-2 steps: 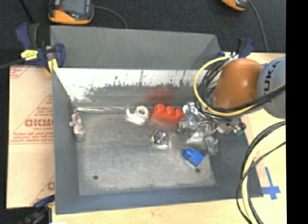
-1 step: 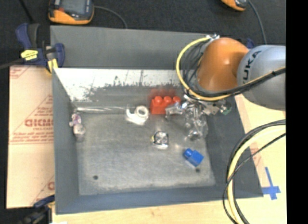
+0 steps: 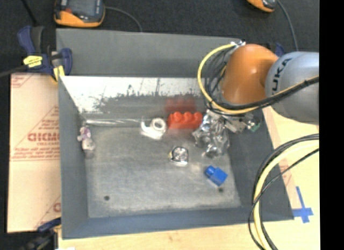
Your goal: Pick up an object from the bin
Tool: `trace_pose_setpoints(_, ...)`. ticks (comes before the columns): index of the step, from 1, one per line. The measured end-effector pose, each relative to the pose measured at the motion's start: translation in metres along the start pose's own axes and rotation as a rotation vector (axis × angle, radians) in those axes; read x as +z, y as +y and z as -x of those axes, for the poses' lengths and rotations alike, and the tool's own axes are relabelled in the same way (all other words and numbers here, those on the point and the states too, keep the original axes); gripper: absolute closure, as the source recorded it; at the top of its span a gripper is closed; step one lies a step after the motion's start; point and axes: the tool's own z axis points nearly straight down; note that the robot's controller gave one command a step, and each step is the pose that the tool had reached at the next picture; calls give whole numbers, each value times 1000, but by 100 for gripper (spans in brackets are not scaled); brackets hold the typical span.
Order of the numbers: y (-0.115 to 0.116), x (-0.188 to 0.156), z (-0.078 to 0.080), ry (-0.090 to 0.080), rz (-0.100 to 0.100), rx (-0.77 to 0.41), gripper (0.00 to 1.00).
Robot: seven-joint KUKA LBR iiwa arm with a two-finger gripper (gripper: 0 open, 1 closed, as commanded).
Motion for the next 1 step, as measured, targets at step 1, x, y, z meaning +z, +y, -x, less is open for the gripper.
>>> trace_pose_setpoints(1, -4, 0, -8, -7, 3, -10, 100)
